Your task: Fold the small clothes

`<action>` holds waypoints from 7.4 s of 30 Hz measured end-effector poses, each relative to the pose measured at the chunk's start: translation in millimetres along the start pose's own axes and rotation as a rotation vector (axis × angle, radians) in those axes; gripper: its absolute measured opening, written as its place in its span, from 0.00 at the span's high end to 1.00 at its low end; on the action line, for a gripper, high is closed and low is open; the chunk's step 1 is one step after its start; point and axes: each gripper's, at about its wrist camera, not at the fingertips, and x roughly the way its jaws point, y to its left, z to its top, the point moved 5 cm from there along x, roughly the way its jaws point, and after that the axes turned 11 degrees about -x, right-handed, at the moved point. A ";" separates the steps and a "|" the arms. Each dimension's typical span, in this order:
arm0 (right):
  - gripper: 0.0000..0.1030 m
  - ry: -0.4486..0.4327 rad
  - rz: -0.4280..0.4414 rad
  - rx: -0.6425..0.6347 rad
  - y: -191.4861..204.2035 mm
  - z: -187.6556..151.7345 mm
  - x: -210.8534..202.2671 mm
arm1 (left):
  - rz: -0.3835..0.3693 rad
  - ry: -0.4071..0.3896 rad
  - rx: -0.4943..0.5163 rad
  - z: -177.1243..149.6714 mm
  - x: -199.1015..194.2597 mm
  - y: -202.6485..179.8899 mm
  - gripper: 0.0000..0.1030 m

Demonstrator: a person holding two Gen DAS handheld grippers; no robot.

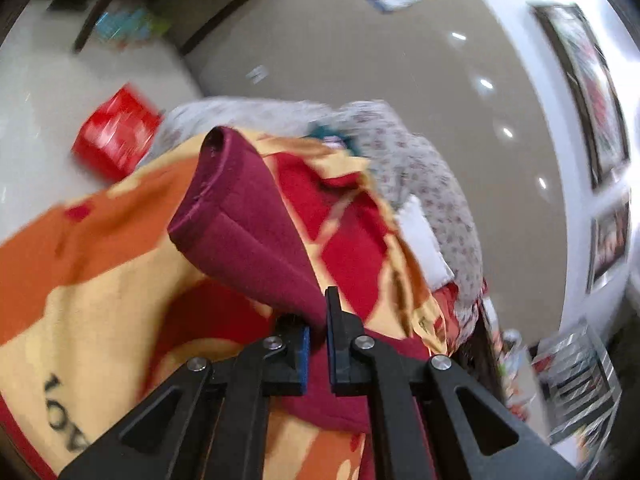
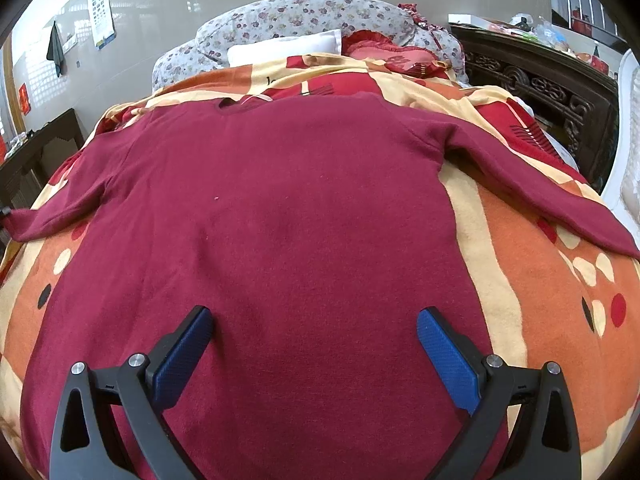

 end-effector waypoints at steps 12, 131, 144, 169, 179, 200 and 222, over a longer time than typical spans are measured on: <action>0.00 -0.015 -0.032 0.029 -19.7 -3.8 -34.8 | -0.222 0.266 0.508 -227.4 92.8 -220.0 0.95; 0.40 0.091 0.111 0.866 -447.0 -75.1 -17.4 | 0.187 0.292 0.753 -342.3 116.1 -95.7 0.25; 0.90 0.002 -0.042 0.473 -365.4 63.9 -72.1 | 0.171 0.276 0.703 -332.2 112.0 -91.4 0.23; 0.85 0.070 0.471 -0.089 159.1 183.1 109.8 | 0.188 0.001 0.349 -252.6 68.1 -53.2 0.21; 0.30 -0.104 0.480 -0.070 92.7 210.0 28.0 | 0.064 0.062 0.533 -263.4 82.0 -99.8 0.21; 0.24 -0.080 0.068 0.000 -62.2 31.1 6.4 | -0.039 0.626 0.341 -267.4 163.5 -128.3 0.21; 0.24 -0.020 0.021 0.006 -65.5 24.9 19.0 | 0.119 0.534 0.445 -273.1 177.4 -116.9 0.93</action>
